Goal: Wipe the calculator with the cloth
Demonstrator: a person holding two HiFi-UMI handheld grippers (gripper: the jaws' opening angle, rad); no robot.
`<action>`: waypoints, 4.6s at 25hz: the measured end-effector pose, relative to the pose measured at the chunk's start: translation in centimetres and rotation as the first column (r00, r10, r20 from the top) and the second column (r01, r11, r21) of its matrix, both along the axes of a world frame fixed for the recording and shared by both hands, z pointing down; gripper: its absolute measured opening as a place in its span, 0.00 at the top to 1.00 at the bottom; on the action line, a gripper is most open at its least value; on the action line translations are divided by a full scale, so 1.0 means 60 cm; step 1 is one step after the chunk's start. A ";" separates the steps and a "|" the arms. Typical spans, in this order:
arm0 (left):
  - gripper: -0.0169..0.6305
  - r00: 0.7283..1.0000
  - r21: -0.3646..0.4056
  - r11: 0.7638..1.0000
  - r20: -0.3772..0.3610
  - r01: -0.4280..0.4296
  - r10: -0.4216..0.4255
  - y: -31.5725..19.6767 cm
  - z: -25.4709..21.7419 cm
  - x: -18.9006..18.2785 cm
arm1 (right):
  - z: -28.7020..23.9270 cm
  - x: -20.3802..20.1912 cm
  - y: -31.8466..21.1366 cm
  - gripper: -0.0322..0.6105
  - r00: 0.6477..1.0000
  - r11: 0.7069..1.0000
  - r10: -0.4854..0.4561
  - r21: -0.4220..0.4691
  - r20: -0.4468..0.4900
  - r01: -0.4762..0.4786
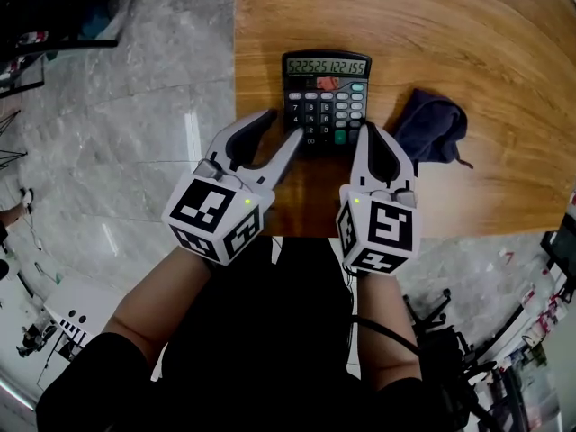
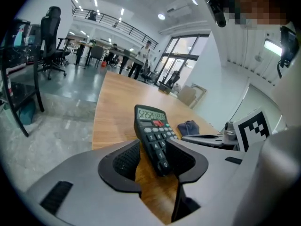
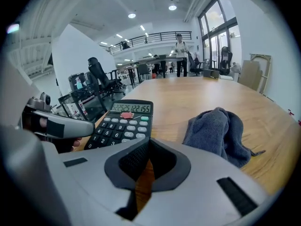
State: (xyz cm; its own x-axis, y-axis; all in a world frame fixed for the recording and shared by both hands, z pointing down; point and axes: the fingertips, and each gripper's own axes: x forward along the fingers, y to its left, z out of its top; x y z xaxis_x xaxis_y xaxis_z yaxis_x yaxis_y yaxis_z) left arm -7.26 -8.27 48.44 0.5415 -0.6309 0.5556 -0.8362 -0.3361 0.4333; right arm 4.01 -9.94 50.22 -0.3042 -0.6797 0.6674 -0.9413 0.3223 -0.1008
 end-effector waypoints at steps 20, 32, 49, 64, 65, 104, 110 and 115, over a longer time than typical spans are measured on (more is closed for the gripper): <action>0.83 0.965 -0.074 0.996 -0.257 0.039 -0.057 0.001 -0.002 0.016 | -0.002 0.007 0.003 0.92 0.999 0.999 0.035 0.018 0.040 -0.035; 0.87 0.915 -0.058 0.993 -0.385 0.105 -0.119 0.018 -0.056 0.045 | -0.074 0.163 0.009 0.78 0.986 0.983 0.159 0.105 -0.056 -0.152; 0.88 0.890 -0.063 0.992 -0.438 0.109 -0.126 0.022 -0.065 0.046 | -0.130 0.129 -0.018 0.84 0.994 0.968 0.081 0.231 0.067 -0.094; 0.88 0.853 -0.056 0.995 -0.512 0.084 -0.101 0.022 -0.089 0.050 | -0.175 -0.072 0.035 0.85 0.962 0.947 -0.201 0.286 0.183 0.143; 0.88 0.853 -0.057 0.995 -0.512 0.084 -0.102 0.023 -0.091 0.051 | -0.180 -0.082 0.049 0.85 0.956 0.947 -0.214 0.283 0.200 0.153; 0.88 0.834 -0.048 0.993 -0.540 0.105 -0.114 0.057 -0.119 0.057 | -0.177 -0.079 0.158 0.85 0.947 0.945 -0.246 0.268 0.206 0.187; 0.88 0.833 -0.038 0.995 -0.545 0.094 -0.100 0.053 -0.126 0.062 | -0.169 -0.072 0.166 0.85 0.953 0.957 -0.225 0.232 0.205 0.176; 0.88 0.826 -0.048 0.996 -0.557 0.072 -0.086 0.062 -0.122 0.065 | -0.162 -0.035 0.130 0.85 0.970 0.964 -0.166 0.236 0.175 0.122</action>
State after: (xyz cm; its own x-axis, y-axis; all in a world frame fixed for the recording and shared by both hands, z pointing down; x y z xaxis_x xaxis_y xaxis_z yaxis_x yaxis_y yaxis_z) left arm -3.36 -4.57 41.13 0.7124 -0.6758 0.1890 -0.4726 -0.2629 0.8412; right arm 1.92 -2.12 40.50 -0.5172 -0.7435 0.4240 -0.8531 0.4878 -0.1853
